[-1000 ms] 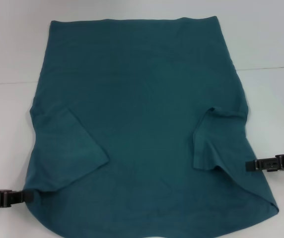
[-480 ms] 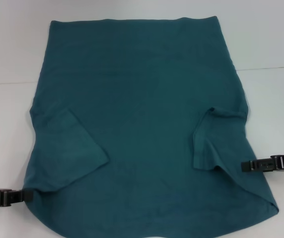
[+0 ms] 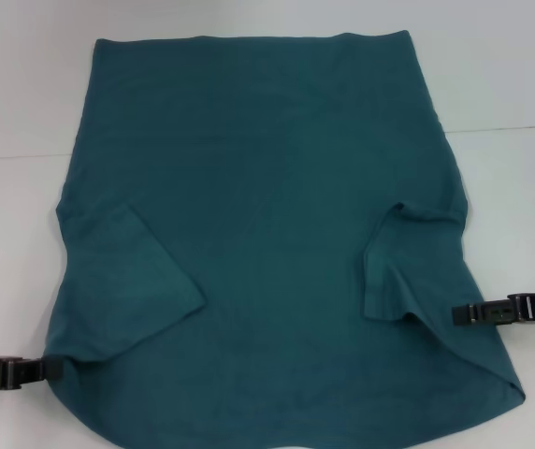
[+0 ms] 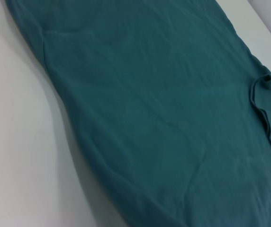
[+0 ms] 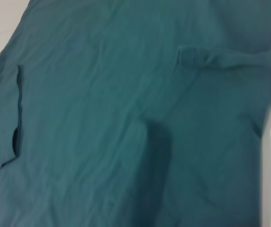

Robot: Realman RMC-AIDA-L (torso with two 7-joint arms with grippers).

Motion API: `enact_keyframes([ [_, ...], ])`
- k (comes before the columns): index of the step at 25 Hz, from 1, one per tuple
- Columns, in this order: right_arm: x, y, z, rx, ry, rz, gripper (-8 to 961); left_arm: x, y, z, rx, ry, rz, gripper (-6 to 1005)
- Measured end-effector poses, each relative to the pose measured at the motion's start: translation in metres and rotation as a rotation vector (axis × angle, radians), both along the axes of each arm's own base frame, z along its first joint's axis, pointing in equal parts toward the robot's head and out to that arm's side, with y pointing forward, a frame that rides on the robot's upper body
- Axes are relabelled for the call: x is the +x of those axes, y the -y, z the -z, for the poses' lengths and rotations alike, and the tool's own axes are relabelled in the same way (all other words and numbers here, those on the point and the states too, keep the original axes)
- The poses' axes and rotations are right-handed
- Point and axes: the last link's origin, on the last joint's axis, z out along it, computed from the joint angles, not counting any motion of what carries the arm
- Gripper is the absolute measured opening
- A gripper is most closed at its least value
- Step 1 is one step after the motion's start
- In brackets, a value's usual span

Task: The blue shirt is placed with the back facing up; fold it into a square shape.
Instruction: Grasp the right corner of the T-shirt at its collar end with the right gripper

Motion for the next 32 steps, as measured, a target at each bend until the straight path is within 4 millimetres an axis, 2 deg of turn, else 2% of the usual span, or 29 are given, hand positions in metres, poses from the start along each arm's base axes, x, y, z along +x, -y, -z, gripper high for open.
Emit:
enact_keyframes([
  [23,-0.015,0.009,0.014,-0.074,-0.064,-0.052,940,-0.001,0.000,0.005,-0.004,0.001,0.000,17],
  [32,-0.029,0.012,0.022,-0.099,-0.129,-0.110,938,-0.001,-0.001,0.008,-0.013,0.006,0.004,16],
])
